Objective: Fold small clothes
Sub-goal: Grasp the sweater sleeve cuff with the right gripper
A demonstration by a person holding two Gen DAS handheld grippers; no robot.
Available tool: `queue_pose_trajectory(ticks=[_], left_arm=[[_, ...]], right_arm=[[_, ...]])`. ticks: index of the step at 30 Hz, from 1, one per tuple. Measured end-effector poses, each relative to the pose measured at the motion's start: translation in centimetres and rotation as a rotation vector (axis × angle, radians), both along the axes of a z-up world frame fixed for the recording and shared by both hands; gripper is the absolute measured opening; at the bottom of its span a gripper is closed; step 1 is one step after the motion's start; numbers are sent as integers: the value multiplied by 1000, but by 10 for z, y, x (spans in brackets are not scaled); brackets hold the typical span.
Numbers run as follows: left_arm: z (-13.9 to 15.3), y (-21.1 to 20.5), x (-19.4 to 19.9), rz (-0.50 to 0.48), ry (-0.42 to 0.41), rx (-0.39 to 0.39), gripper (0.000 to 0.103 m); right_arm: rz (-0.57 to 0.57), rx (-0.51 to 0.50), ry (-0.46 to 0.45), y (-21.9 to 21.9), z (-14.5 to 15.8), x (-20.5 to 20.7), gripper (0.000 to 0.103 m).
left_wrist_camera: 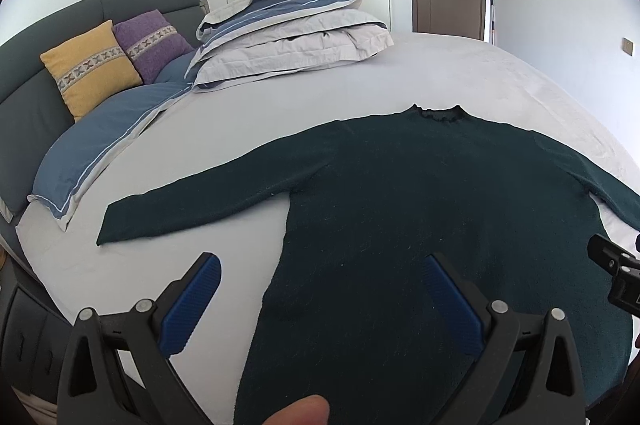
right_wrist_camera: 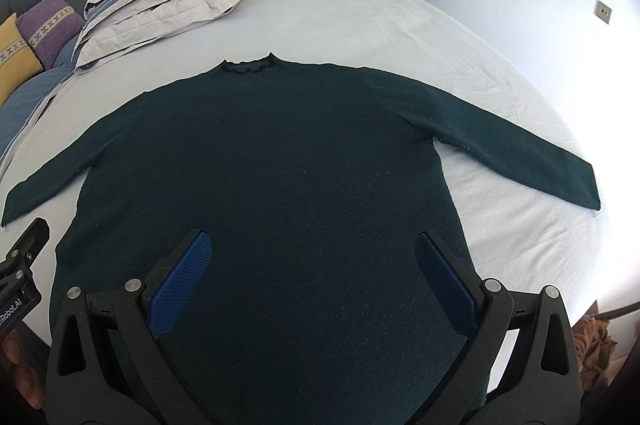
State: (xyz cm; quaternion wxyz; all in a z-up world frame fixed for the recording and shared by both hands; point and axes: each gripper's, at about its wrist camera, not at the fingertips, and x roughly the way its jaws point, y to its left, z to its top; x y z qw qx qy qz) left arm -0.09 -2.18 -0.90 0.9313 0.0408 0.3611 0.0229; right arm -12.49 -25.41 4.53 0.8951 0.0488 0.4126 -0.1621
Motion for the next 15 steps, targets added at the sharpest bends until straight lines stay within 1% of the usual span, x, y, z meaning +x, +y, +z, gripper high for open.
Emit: queue_pose_trajectory(ticks=[2, 4, 8, 9, 11, 15], left_arm=[[-4, 0, 6, -6, 19, -1, 103], [-8, -3, 11, -4, 36, 18, 103], [-15, -3, 24, 6, 68, 17, 103], [-17, -3, 27, 8, 74, 8, 103], [-20, 0, 33, 3, 104, -38, 103], [-26, 2, 42, -2, 142, -98, 103]], right_arm=[[-10, 5, -7, -9, 0, 1, 103], [-26, 15, -22, -21, 0, 2, 103], [-92, 55, -59, -68, 3, 0, 103], [-113, 72, -69, -84, 3, -1, 103], [-179, 119, -91, -128, 2, -7, 103], [-395, 239, -152, -233, -7, -35, 103]])
